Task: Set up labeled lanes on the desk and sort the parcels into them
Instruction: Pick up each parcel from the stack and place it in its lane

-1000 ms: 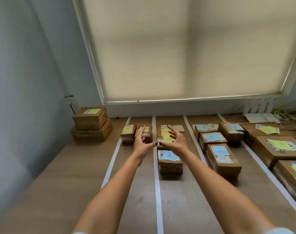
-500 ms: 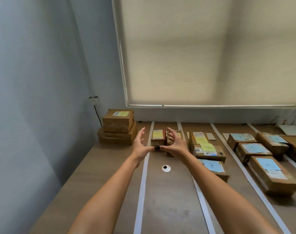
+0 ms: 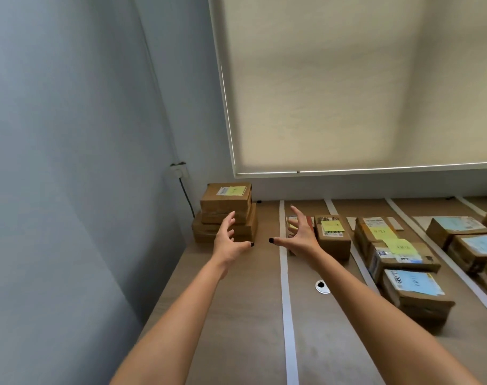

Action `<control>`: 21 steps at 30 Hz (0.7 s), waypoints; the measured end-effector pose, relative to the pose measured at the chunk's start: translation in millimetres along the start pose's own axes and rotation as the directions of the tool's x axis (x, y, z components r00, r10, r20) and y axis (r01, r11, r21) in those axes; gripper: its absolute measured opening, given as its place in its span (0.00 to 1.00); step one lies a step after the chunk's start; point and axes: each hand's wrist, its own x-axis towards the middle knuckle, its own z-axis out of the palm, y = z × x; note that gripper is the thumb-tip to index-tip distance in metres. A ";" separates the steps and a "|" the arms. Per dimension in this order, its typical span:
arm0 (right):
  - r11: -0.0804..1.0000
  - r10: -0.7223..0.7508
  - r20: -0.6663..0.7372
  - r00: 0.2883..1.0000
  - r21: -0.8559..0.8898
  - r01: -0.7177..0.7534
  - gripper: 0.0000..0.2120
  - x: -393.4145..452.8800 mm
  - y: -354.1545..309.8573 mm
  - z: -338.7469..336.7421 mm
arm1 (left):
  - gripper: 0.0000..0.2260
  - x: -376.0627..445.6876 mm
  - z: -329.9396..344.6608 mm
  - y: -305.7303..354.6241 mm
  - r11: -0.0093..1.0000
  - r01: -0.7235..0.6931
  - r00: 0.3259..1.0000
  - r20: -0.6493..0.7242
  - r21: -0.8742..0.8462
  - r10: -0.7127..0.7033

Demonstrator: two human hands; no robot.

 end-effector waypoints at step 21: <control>0.987 0.144 -0.068 0.987 -0.062 -0.148 0.45 145.5 -3.7 172.0 | 0.37 178.3 -150.2 -103.4 0.998 0.042 0.997 0.066 0.056 -0.046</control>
